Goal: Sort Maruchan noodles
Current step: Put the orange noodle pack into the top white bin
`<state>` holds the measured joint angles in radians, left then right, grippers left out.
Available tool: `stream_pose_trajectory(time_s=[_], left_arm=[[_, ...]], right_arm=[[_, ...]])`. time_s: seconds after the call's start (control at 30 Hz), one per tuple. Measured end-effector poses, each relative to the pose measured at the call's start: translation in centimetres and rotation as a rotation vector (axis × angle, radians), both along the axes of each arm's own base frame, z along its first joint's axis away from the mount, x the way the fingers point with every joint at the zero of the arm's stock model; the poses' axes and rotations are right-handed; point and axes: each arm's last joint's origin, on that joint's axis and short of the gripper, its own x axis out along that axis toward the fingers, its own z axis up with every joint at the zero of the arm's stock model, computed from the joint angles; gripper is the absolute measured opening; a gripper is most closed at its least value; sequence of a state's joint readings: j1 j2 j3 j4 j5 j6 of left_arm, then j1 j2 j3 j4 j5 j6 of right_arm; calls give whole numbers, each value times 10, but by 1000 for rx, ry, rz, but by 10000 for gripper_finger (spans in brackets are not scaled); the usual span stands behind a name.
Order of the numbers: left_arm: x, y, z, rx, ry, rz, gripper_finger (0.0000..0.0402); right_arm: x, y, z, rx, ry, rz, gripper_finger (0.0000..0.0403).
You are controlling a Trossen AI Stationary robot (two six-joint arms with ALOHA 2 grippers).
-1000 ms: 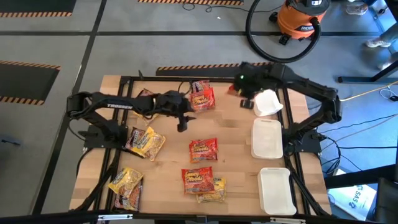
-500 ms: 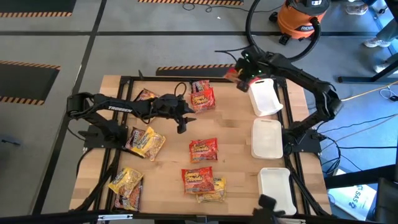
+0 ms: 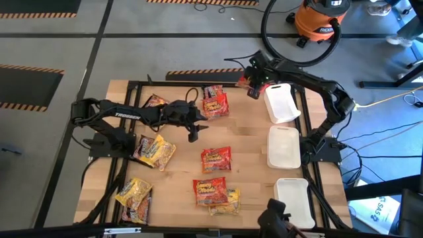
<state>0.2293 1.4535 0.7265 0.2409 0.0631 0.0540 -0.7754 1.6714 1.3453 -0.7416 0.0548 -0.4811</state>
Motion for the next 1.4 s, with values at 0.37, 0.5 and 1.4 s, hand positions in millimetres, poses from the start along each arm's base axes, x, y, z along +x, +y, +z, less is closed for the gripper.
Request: stream_pose_trajectory(time_s=[0.37,0.5,1.4], left_arm=[[0,-1,0,0,0,-3,165],[0,0,0,0,0,-2,165],[0,-1,0,-16,-3,1,165]], right_arm=[[-4,-4,-11,-41,156,-39,76],[-6,-3,-12,-55,207,-40,76],[-88,17,44,16,367,-212,76]])
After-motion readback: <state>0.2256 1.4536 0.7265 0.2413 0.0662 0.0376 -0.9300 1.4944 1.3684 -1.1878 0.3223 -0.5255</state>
